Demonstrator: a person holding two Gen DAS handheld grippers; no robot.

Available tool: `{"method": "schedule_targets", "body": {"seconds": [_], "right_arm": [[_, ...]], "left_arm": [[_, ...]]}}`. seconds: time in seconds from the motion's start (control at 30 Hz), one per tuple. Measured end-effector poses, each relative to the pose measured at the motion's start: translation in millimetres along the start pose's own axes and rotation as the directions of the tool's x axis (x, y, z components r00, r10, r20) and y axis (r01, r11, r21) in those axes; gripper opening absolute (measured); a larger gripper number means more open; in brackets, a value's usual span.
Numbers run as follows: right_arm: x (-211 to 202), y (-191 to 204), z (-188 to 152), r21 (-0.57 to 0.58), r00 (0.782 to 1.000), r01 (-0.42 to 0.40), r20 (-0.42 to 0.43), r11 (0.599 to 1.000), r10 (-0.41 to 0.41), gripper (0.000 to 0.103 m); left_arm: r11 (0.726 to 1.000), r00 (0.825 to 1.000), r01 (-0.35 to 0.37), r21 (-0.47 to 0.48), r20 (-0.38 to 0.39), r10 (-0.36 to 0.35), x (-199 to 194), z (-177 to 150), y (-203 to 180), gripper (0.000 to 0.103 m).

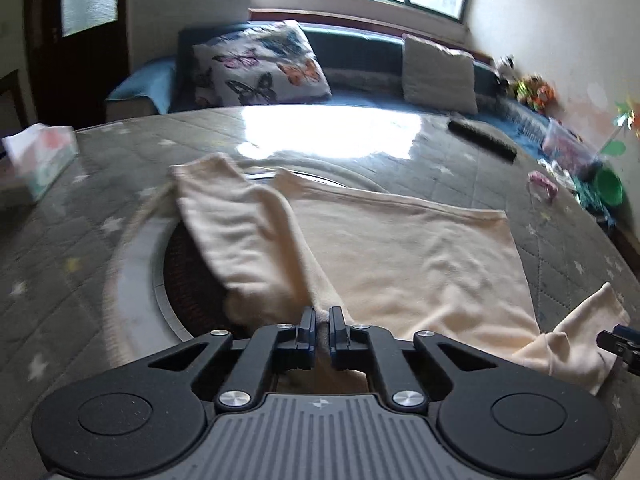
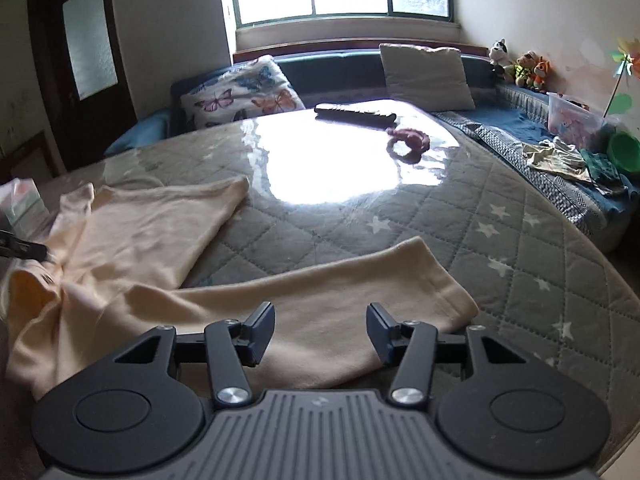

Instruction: Fold clothes

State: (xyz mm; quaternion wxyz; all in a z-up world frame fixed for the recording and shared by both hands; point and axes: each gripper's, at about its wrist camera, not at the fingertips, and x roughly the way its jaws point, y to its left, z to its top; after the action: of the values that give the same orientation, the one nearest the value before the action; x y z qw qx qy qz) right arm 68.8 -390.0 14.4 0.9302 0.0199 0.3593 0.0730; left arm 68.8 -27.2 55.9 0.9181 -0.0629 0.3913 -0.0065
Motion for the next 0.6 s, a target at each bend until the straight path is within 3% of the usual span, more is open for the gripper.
{"method": "schedule_targets", "body": {"seconds": [0.23,0.4,0.47,0.57,0.6], "right_arm": [[5.0,-5.6,-1.3,0.012,1.000,0.028,-0.010,1.000,-0.028,0.052],[6.7,-4.9,-0.8,-0.001,0.999,0.037,-0.015,0.999,-0.037,0.053],[8.2,-3.0,-0.2,-0.005,0.999,0.041,-0.016,0.999,-0.041,0.055],[9.6,-1.2,1.4,-0.007,0.999,0.039,-0.018,0.999,-0.039,0.057],[9.8,-0.7,1.6,-0.008,0.999,0.037,-0.018,0.999,-0.037,0.058]], "left_arm": [[0.996,0.999,-0.025,-0.080,0.020,0.027,-54.2,-40.3,35.8,0.007],[0.998,0.998,-0.036,-0.058,-0.060,0.033,-59.8,-74.6,42.3,0.007],[0.998,0.996,-0.038,-0.042,-0.083,0.034,-56.1,-77.8,42.8,0.011],[0.998,0.997,-0.054,-0.025,-0.054,0.052,-53.9,-64.3,38.6,0.016],[0.998,0.997,-0.062,-0.016,-0.037,0.061,-53.8,-57.9,36.7,0.022]]}}
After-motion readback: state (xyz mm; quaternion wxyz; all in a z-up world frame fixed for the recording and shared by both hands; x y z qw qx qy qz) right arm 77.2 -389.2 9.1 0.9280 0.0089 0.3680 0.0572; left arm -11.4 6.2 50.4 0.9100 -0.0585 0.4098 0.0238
